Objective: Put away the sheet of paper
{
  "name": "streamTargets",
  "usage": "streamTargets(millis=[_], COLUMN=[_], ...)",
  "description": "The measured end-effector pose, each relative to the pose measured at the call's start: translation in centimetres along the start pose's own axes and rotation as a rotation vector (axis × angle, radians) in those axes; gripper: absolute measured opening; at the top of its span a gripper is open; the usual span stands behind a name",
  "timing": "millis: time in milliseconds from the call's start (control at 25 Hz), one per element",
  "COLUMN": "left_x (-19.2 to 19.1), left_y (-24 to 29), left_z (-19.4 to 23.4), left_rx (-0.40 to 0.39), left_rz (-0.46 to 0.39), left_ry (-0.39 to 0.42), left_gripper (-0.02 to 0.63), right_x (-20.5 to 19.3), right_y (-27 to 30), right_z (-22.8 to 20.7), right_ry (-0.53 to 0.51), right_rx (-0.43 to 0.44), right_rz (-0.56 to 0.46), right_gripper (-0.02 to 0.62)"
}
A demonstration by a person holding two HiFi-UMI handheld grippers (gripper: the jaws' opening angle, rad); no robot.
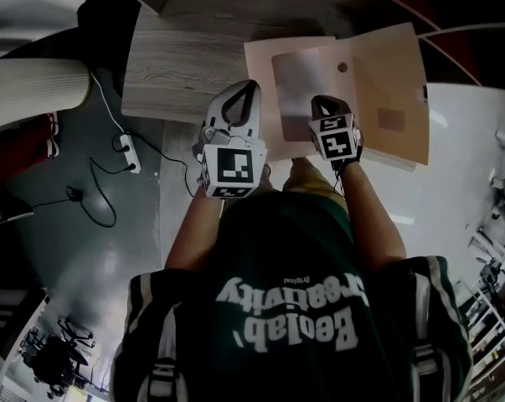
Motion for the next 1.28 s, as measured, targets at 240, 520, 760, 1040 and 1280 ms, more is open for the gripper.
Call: streamTargets(millis=[240, 520, 760, 1040, 1280], left_x=[0.7, 2.2, 2.5, 0.8, -0.2], left_y=[-1.5, -2.7, -3.3, -6.3, -10.9], left_z=[-2.6, -6.2, -10.6, -16.3, -23.1], left_rx=[-0.048, -0.084, -0.09, -0.045, -0.038], left_rz=[-0.029, -0.061, -0.08, -0.086, -0.11], left_ry=[0.033, 0.074, 0.12, 0.149, 0.117], left_gripper=[0.018, 0.018, 0.018, 0.018, 0.018], right_x=[-0.9, -0.7, -2.3, -6.8, -13.6], right_y=[-4.4, -10.4, -14.0, -19.1, -24.7], right_z=[-0.2, -0.4, -1.4, -1.2, -0.8], right_ry=[0.022, 0.037, 0.051, 0.051, 0.057], right_rx=[-0.078, -0.117, -0.132, -0.126, -0.118], right_rz=[-0.089, -0.23, -0.345, -0.484, -0.56], right_gripper=[0.035, 0.035, 0.035, 0.035, 0.035])
Point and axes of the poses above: the fingertips, and each gripper's own axes: y forward along the fingers, z to its left, x out of its top, the point moved 2 cm from there along -y, backward along the fingers, and after that the axes turned 8 degrees about z, right-handed, at the moved point
